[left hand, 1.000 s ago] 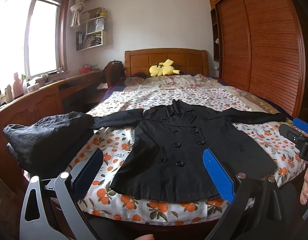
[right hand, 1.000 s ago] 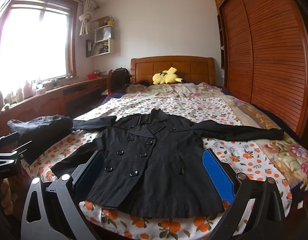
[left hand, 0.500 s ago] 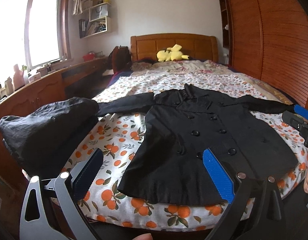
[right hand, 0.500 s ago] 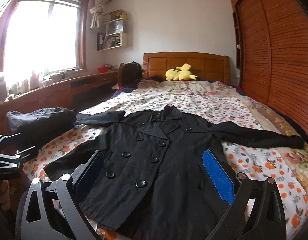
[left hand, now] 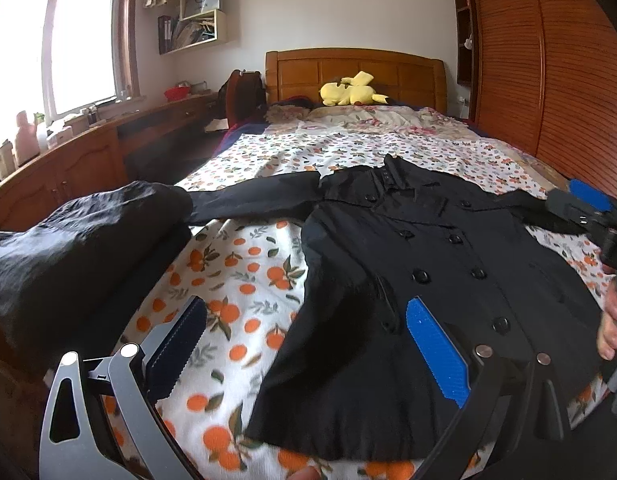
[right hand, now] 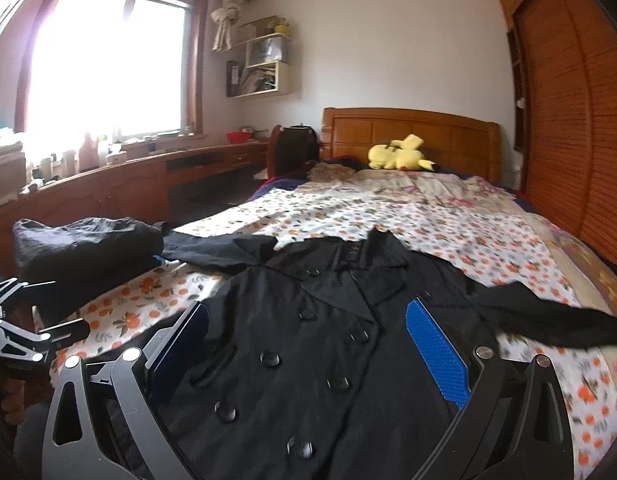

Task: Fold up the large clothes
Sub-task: 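Move the left tool down toward the coat sleeve nearest it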

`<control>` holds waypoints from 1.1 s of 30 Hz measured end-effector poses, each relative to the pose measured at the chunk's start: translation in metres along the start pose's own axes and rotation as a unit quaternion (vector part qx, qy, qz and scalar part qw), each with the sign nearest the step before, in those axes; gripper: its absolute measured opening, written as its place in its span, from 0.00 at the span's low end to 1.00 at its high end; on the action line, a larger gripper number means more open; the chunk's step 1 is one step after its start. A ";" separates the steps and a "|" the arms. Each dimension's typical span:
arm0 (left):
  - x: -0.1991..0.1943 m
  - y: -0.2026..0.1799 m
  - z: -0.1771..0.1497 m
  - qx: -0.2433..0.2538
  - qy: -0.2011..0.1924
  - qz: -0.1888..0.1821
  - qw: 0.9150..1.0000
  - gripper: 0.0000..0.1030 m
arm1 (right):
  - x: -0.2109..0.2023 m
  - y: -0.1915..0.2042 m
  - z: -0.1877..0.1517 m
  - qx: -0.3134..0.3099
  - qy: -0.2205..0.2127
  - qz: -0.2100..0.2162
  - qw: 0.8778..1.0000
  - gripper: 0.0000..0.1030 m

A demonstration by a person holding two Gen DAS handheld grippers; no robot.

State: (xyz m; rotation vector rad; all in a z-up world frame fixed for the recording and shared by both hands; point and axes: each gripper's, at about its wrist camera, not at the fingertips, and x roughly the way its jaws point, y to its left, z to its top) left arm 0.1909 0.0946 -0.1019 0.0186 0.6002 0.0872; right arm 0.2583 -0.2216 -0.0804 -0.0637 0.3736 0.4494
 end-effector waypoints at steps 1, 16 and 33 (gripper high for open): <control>0.005 0.003 0.003 -0.003 0.001 -0.003 1.000 0.98 | 0.007 0.000 0.002 -0.001 0.002 0.003 1.000 0.93; 0.112 0.034 0.057 -0.014 0.047 -0.020 0.999 0.86 | 0.099 -0.026 -0.015 0.018 0.058 0.014 0.998 0.93; 0.261 0.090 0.107 -0.078 0.104 0.022 0.991 0.82 | 0.115 -0.047 -0.014 0.034 0.069 0.008 0.997 0.93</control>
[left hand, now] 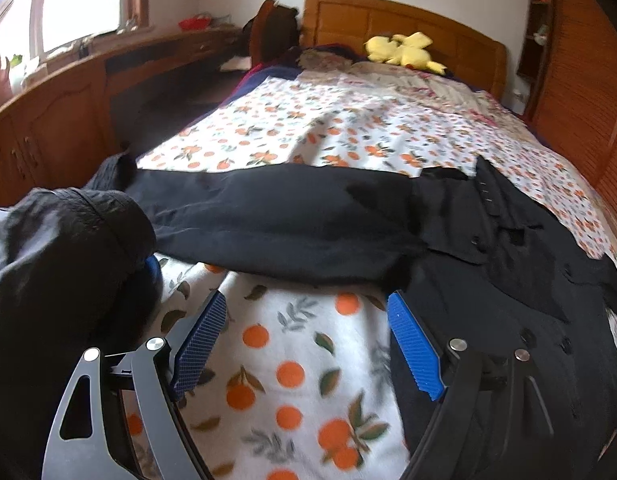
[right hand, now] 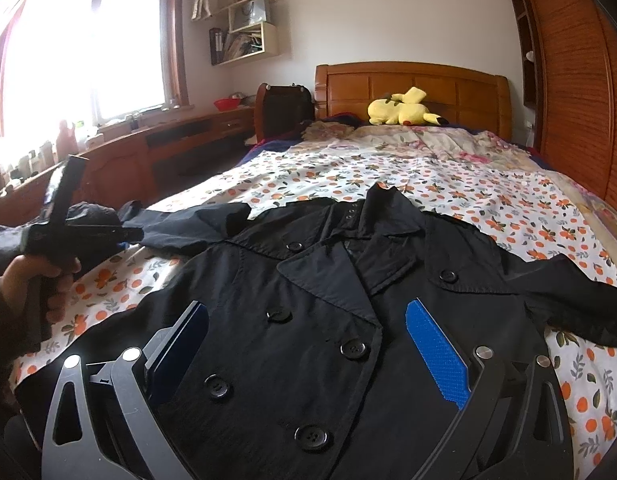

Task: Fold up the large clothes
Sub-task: 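Move the left tool down toward the coat sleeve nearest it, then close the left tool on the sleeve cuff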

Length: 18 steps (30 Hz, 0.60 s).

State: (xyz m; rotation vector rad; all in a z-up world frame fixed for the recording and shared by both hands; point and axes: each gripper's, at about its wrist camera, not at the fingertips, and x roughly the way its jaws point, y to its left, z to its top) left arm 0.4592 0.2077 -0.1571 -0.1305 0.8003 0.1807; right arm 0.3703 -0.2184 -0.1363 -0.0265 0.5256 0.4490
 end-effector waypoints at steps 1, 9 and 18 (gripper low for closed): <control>0.007 0.003 0.002 -0.002 0.004 0.005 1.000 0.82 | 0.001 -0.001 0.000 0.001 0.001 0.000 1.000 0.93; 0.050 0.026 0.012 -0.026 0.033 0.028 0.999 0.79 | 0.008 -0.002 -0.003 0.002 0.010 0.002 1.000 0.93; 0.078 0.045 0.021 -0.082 0.061 0.015 0.995 0.69 | 0.013 0.000 -0.005 0.002 0.014 0.003 1.000 0.93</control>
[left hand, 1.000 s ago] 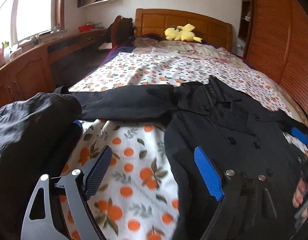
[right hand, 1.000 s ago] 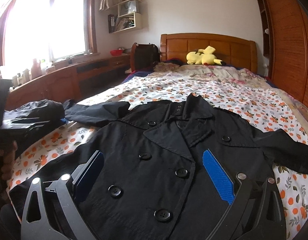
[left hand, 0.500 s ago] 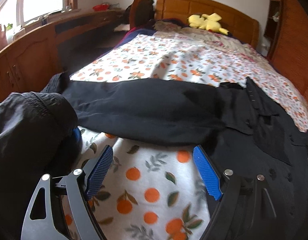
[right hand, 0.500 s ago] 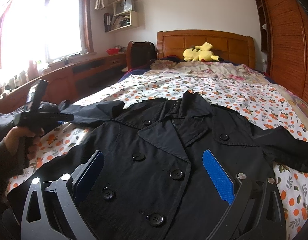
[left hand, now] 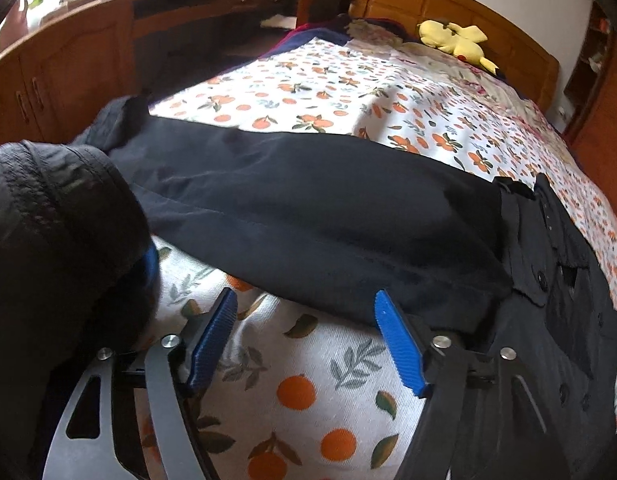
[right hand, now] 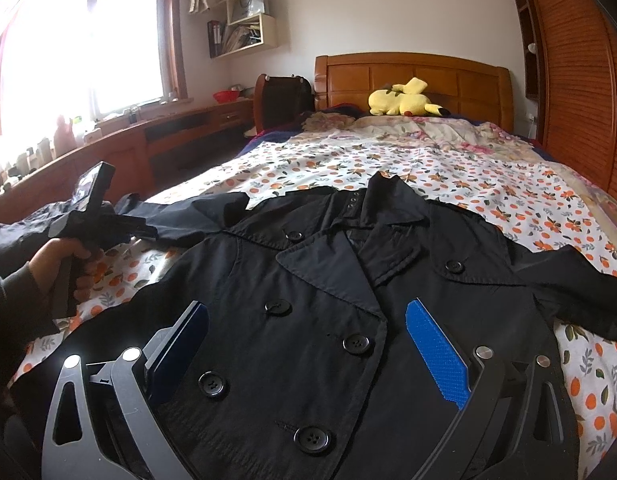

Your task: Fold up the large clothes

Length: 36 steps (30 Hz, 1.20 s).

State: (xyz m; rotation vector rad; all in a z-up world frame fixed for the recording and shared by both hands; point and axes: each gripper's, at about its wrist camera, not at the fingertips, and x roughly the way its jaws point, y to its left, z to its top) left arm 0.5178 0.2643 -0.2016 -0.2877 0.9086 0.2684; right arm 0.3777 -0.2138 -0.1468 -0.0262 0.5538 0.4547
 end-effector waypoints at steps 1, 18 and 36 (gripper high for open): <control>0.004 0.001 0.002 -0.007 0.004 -0.003 1.000 0.66 | 0.000 0.000 0.000 0.000 0.000 0.000 1.000 0.93; -0.030 -0.045 0.016 0.053 -0.046 0.040 0.997 0.01 | -0.011 -0.003 0.003 -0.002 -0.011 -0.003 1.000 0.93; -0.106 -0.174 -0.094 0.238 -0.056 -0.053 0.968 0.06 | -0.028 -0.019 0.011 0.002 -0.021 -0.010 1.000 0.93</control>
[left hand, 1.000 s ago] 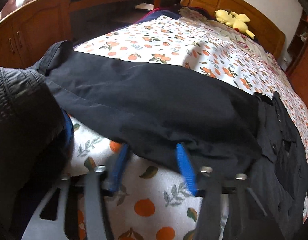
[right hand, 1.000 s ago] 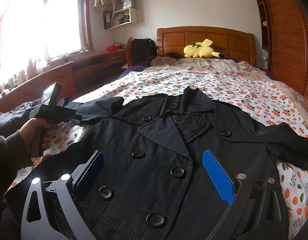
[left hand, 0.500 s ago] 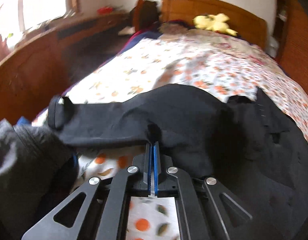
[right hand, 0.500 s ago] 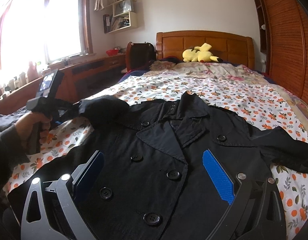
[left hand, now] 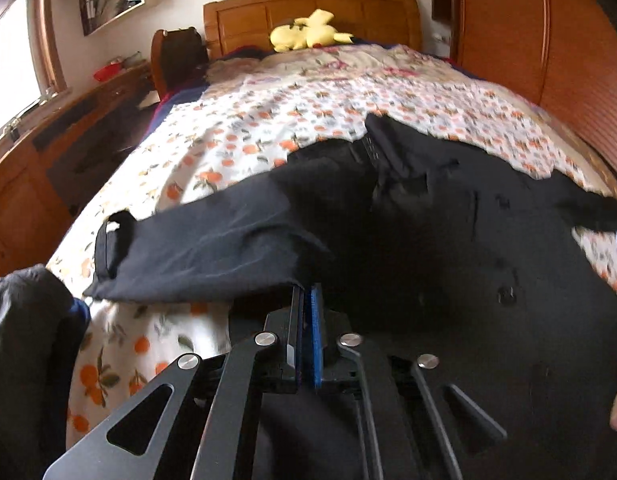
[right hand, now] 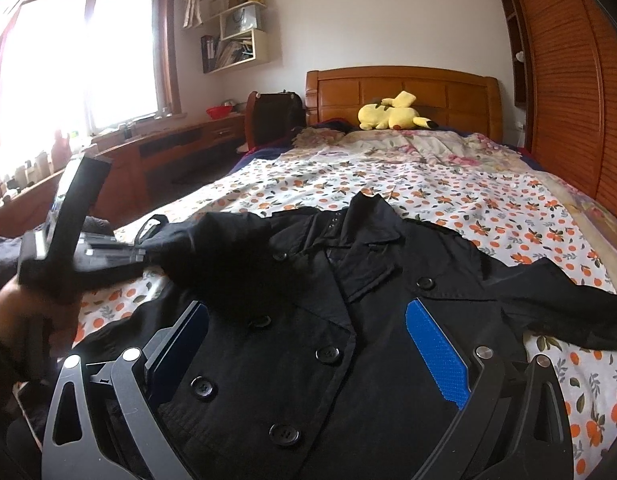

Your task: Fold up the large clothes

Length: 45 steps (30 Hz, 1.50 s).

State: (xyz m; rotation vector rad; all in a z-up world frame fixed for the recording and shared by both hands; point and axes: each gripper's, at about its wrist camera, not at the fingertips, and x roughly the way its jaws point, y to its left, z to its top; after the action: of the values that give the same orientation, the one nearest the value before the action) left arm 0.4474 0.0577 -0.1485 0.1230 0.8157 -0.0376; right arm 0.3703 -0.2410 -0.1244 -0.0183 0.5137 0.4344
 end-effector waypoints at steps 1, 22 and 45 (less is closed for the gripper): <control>-0.002 -0.001 -0.006 0.001 0.001 0.000 1.000 0.06 | 0.000 0.001 0.000 -0.002 0.002 0.001 1.000 0.93; 0.033 0.135 -0.018 -0.130 0.029 0.058 0.989 0.71 | 0.017 0.058 -0.017 -0.049 0.038 0.051 0.997 0.93; 0.053 0.121 0.009 -0.142 0.047 0.054 0.987 0.00 | 0.005 0.045 -0.016 -0.050 0.032 0.039 0.998 0.93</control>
State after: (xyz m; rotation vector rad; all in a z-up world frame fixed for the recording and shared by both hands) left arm 0.4996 0.1770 -0.1698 -0.1014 0.8990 0.1881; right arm 0.3483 -0.1998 -0.1362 -0.1082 0.5567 0.5364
